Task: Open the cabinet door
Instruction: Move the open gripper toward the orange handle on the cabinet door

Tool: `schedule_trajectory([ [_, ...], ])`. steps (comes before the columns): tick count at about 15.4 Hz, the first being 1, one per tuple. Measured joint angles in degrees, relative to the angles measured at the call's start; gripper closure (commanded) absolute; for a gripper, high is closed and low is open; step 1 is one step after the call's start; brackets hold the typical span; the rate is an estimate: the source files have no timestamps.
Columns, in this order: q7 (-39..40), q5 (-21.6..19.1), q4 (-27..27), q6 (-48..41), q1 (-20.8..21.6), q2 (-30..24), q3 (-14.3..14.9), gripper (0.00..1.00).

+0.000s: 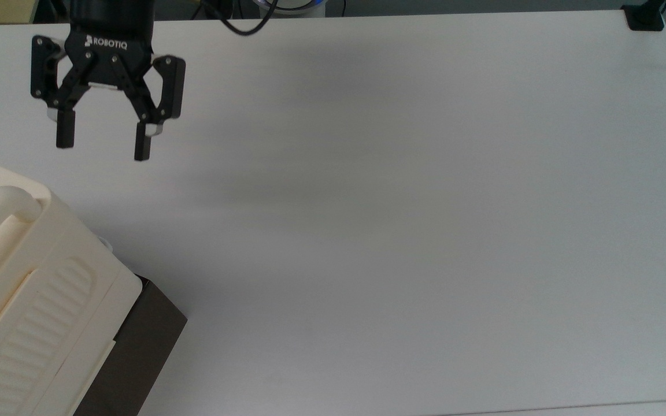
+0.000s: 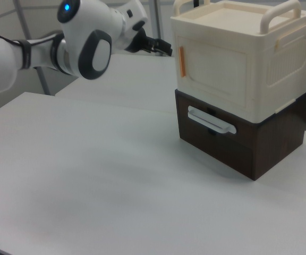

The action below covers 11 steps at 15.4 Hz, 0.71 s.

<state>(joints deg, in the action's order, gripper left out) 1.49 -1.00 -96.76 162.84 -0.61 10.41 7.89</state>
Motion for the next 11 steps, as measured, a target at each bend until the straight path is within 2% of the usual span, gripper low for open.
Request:
schedule_trajectory([
  [2, -0.83, 0.00, 0.03, 2.38, -0.09, 1.60, 0.00, 0.43],
  [11, -4.52, -0.01, 4.21, 4.73, -1.21, 6.03, 0.00, 0.44],
])
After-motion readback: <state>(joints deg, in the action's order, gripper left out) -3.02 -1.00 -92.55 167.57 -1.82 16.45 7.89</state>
